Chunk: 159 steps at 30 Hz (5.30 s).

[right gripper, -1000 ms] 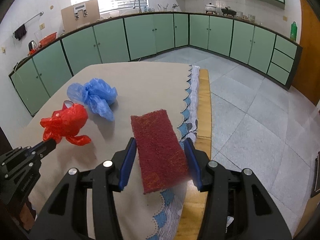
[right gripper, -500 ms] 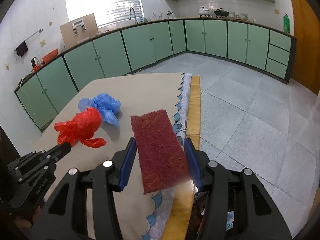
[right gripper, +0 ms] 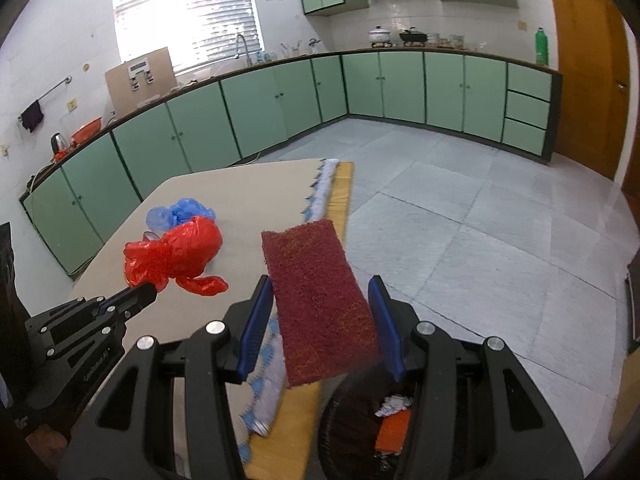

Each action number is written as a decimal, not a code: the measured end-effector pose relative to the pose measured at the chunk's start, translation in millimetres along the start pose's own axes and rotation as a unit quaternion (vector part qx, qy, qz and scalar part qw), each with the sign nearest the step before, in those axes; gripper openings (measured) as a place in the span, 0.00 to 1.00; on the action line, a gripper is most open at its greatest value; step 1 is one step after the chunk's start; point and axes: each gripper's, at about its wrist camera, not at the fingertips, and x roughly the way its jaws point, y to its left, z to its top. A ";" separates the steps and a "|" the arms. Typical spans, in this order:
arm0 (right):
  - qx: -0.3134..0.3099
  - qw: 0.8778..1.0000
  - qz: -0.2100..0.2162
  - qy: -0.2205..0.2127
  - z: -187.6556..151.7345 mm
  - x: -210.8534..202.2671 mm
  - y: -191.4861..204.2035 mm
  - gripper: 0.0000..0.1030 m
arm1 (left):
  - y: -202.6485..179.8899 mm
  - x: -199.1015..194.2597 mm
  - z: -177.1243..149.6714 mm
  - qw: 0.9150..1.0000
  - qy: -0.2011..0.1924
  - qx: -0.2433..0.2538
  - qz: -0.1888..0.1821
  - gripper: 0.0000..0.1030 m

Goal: Collect trash
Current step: 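Carry the red bag and scouring pad over the black bin with both tools, then open both tools to drop the bag and pad into the bin, then move both tools back over the table toward the blue bag and cup, then grasp the blue plastic bag with the right tool and lift it, then grasp the red-and-gold paper cup with the left tool while the right tool holds the bag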

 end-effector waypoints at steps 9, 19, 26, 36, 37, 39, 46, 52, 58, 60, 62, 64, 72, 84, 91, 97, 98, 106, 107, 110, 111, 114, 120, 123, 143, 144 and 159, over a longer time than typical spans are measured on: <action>0.029 0.998 -0.050 -0.006 -21.0 -31.3 -45.0 0.46 | -55.9 -0.6 -4.0 0.998 0.005 0.038 -0.052 0.02; 0.063 0.993 -0.104 0.006 -55.4 -50.5 -97.8 0.46 | -121.3 20.7 -16.7 0.990 0.036 0.085 -0.103 0.02; 0.091 0.988 -0.124 0.032 -83.0 -38.4 -129.1 0.46 | -161.9 51.4 -27.3 0.983 0.069 0.120 -0.119 0.02; 0.096 0.983 -0.134 0.077 -103.9 -6.5 -154.7 0.64 | -181.3 85.7 -33.0 0.975 0.111 0.130 -0.144 0.28; 0.096 0.982 -0.141 0.077 -105.8 -5.3 -156.8 0.65 | -180.1 87.2 -32.5 0.975 0.111 0.126 -0.148 0.32; 0.097 0.981 -0.148 0.081 -107.9 -3.5 -162.1 0.69 | -179.1 88.3 -32.9 0.975 0.111 0.124 -0.150 0.33; 0.100 0.979 -0.174 0.048 -103.3 -12.4 -163.3 0.93 | -154.0 72.6 -17.5 0.983 0.079 0.100 -0.132 0.46; 0.106 0.986 -0.132 0.010 -89.0 -23.3 -147.0 0.95 | -113.4 48.7 0.9 0.992 0.034 0.067 -0.097 0.62; 0.093 0.992 -0.090 -0.009 -63.3 -20.9 -109.9 0.95 | -63.7 28.4 12.4 0.998 0.004 0.030 -0.055 0.76; 0.083 0.993 -0.077 -0.016 -53.7 -17.2 -94.9 0.95 | -43.9 23.1 13.0 0.999 -0.004 0.018 -0.038 0.81; 0.071 0.996 -0.057 -0.024 -42.5 -10.8 -75.8 0.95 | -22.5 18.2 14.0 1.000 -0.011 0.005 -0.019 0.83; 0.060 0.997 -0.036 -0.029 -32.0 -3.0 -55.8 0.95 | -0.4 15.5 13.8 1.000 -0.013 -0.009 0.001 0.85; 0.010 0.999 0.020 -0.039 -0.7 35.2 20.0 0.95 | 89.5 10.3 2.0 0.995 -0.010 -0.059 0.083 0.86; -0.045 0.997 0.046 -0.043 25.9 100.3 97.7 0.95 | 171.9 25.6 -3.7 0.984 -0.009 -0.088 0.153 0.86; -0.078 0.995 0.049 -0.040 37.6 144.0 137.3 0.95 | 193.2 38.4 -6.1 0.982 0.000 -0.106 0.159 0.86; -0.089 0.995 0.049 -0.025 49.8 181.5 163.6 0.95 | 209.2 44.3 -9.9 0.979 0.005 -0.115 0.168 0.86; -0.091 0.995 0.047 -0.022 51.2 186.8 167.5 0.95 | 212.2 46.0 -9.4 0.978 0.005 -0.117 0.173 0.86; -0.100 0.994 0.044 -0.002 55.8 213.1 185.5 0.95 | 237.4 57.2 -4.9 0.973 0.007 -0.141 0.185 0.86; -0.102 0.994 0.045 0.005 56.1 216.8 187.0 0.95 | 239.3 57.9 -5.1 0.972 0.007 -0.143 0.185 0.86; -0.105 0.992 0.055 0.032 56.0 228.2 190.6 0.95 | 241.6 59.0 -6.4 0.972 0.009 -0.148 0.182 0.86; -0.106 0.992 0.060 0.040 56.5 231.9 192.2 0.95 | 241.9 58.9 -7.5 0.972 0.010 -0.149 0.181 0.86; -0.117 0.988 0.076 0.061 57.5 239.9 199.0 0.89 | 242.3 58.2 -9.9 0.972 0.011 -0.152 0.179 0.86; -0.125 0.984 0.097 0.081 51.6 241.5 205.7 0.41 | 235.8 61.4 -9.8 0.973 0.018 -0.153 0.170 0.86; -0.119 0.984 0.105 0.084 52.4 241.1 201.5 0.27 | 229.0 61.5 -8.2 0.974 0.018 -0.153 0.164 0.86; -0.100 0.990 0.082 0.061 56.9 229.7 150.4 0.06 | 198.4 113.6 19.3 0.969 0.052 -0.163 0.179 0.89; -0.101 0.989 0.085 0.063 56.4 230.5 150.7 0.06 | 199.5 117.2 19.8 0.968 0.057 -0.164 0.182 0.89; -0.089 0.989 0.097 0.064 58.5 223.8 132.3 0.06 | 206.9 121.6 5.3 0.965 0.074 -0.199 0.156 0.76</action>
